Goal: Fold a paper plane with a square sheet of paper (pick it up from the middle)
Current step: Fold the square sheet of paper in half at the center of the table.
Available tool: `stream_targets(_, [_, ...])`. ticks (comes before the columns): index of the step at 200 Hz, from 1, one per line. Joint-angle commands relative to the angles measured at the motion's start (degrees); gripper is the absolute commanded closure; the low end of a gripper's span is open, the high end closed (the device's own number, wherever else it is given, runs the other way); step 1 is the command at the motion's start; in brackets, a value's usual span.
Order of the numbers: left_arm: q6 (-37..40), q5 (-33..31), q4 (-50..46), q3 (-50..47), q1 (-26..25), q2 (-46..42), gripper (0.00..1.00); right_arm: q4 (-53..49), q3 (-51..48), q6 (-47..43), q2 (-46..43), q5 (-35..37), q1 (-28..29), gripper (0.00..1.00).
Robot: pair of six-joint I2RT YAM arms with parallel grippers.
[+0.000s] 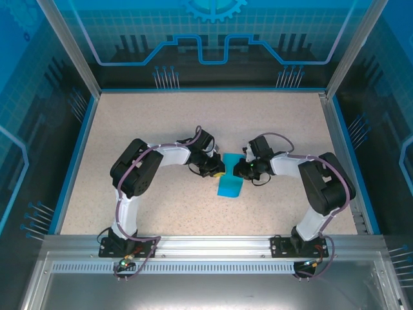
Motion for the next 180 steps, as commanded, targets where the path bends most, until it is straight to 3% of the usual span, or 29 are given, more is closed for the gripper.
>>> stream_targets(1, [-0.8, -8.0, -10.5, -4.3, -0.9, 7.0, 0.91, 1.4, -3.4, -0.6, -0.6, 1.3, -3.4, 0.87])
stream_targets(50, [-0.6, -7.7, -9.8, -5.2, -0.8, 7.6, 0.91, -0.2, -7.1, -1.2, -8.0, 1.2, -9.2, 0.86])
stream_targets(78, [-0.8, -7.7, -9.6, -5.1, -0.9, 7.6, 0.91, -3.8, -4.7, -1.7, -14.0, 2.0, -8.1, 0.86])
stream_targets(99, [-0.8, -7.8, -9.5, -4.9, -0.8, 7.7, 0.91, -6.0, -1.5, -2.7, -15.9, 3.1, -4.0, 0.85])
stream_targets(138, [-0.8, -7.7, -9.4, -4.8, -0.9, 8.0, 0.91, -4.4, 3.4, -1.6, -9.2, 1.8, 1.9, 0.86])
stream_targets(180, [-0.9, -7.6, -9.3, -4.7, -0.9, 8.1, 0.91, -0.5, 5.6, -0.5, 0.2, 0.8, 2.4, 0.87])
